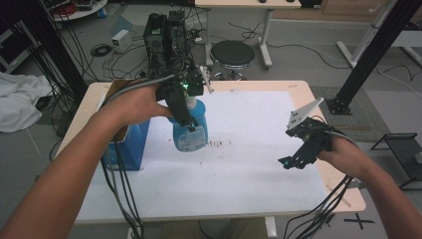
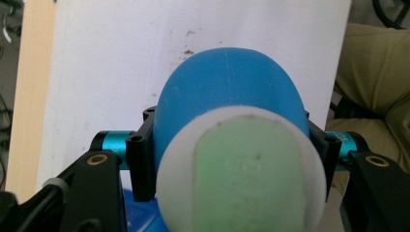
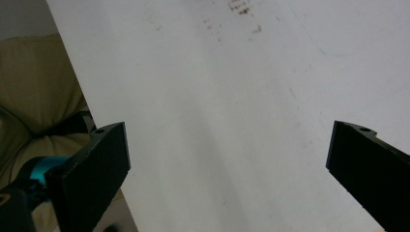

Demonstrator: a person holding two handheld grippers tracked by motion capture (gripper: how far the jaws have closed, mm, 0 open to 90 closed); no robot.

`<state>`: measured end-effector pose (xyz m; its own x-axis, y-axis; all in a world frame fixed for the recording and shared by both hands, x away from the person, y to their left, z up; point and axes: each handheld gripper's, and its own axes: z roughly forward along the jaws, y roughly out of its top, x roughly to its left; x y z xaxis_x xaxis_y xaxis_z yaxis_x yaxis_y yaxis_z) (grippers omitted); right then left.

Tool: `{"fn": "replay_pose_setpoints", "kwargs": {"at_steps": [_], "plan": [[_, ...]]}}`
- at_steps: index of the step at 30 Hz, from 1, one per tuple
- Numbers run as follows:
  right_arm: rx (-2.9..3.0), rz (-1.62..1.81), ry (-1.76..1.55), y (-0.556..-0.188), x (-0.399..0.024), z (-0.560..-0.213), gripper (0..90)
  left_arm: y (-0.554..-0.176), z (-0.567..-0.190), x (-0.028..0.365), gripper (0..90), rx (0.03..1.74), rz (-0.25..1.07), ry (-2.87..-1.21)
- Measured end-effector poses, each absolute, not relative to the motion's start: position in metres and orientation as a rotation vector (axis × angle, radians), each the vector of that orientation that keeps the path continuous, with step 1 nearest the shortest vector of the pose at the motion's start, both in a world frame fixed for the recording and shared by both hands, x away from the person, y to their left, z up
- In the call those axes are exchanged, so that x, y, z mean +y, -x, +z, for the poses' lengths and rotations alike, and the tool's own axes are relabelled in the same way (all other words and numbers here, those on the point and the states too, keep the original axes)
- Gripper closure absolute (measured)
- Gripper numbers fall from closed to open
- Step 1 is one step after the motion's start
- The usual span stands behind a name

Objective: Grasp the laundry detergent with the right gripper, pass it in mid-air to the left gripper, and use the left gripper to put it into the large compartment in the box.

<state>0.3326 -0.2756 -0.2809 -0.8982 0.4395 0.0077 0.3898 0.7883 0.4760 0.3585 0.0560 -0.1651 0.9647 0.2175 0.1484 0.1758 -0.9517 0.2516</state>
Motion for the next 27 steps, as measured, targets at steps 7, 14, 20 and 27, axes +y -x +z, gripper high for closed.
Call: {"fn": "replay_pose_setpoints", "kwargs": {"at_steps": [7,14,20,27], "plan": [[2.871,0.577,-0.667,-0.328,-0.289,-0.279,0.8,-0.364,-0.143,0.075,37.6,0.434,0.286,-2.831],[2.875,0.601,-0.694,-0.325,-0.3,-0.275,0.8,-0.368,-0.111,0.095,37.6,0.606,0.327,-2.755],[2.876,0.589,-0.677,-0.325,-0.3,-0.269,0.8,-0.368,-0.097,0.11,37.7,0.681,0.337,-2.727],[2.867,0.592,-0.658,-0.328,-0.301,-0.268,0.8,-0.365,-0.078,0.146,37.7,0.759,0.348,-2.663]]}}
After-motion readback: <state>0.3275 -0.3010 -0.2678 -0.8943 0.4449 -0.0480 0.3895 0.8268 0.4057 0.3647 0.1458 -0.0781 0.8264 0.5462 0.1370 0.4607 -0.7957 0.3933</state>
